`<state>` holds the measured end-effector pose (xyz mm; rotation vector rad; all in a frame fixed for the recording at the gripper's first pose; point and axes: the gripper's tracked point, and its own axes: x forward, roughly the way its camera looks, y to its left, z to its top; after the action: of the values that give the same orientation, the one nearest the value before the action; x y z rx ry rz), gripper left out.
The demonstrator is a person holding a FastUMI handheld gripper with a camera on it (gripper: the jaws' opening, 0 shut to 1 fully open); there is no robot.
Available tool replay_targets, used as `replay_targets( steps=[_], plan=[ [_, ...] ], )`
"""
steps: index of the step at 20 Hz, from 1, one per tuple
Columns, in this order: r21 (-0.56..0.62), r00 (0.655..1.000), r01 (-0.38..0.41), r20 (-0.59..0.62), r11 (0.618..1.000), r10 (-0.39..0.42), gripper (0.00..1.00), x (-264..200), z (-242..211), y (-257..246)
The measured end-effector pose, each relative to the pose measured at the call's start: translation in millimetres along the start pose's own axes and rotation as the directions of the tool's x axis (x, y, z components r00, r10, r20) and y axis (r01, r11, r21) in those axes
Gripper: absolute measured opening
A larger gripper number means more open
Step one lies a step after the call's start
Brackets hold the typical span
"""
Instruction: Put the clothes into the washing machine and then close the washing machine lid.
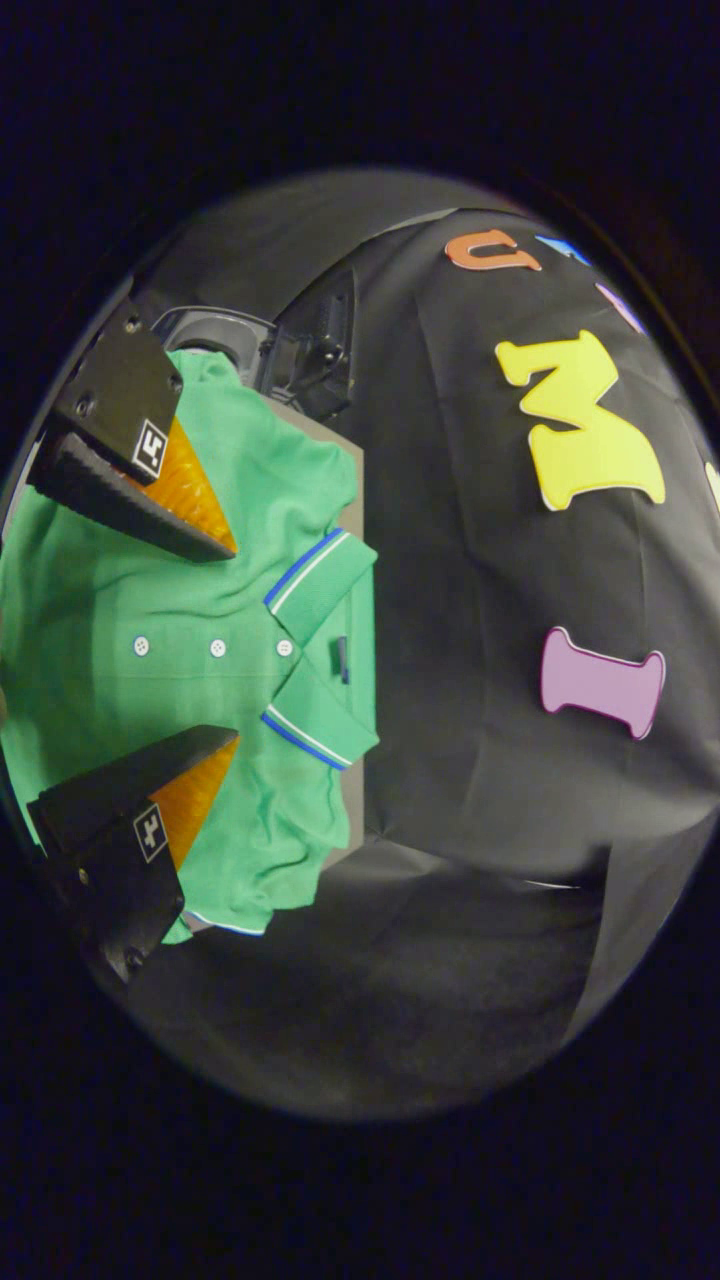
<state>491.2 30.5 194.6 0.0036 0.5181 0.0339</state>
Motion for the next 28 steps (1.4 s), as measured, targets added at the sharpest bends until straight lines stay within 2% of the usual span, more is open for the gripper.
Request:
replay_targets(
  steps=[2,3,6,9,16,20,25,27,28],
  plan=[
    [0.024,0.998,0.018,-0.068,1.0,-0.016,1.0,4,-15,-3],
    [0.026,0.998,0.023,-0.052,0.999,-0.022,1.0,4,-9,0],
    [-0.004,0.994,0.022,-0.105,1.0,-0.023,1.0,4,-12,-1],
    [0.016,0.993,0.012,-0.116,1.0,-0.01,1.0,6,-12,0],
    [-0.028,0.99,-0.027,-0.136,0.999,0.023,0.98,8,-12,0],
    [-0.045,0.988,-0.046,-0.151,0.998,0.039,0.86,8,-11,2],
    [-0.005,0.992,-0.051,-0.114,0.999,0.05,0.47,10,-8,-6],
    [-0.001,0.994,-0.065,-0.087,0.998,0.065,0.36,13,-9,-8],
    [0.02,0.995,-0.077,-0.067,0.997,0.078,0.26,11,-6,-8]
  ],
)
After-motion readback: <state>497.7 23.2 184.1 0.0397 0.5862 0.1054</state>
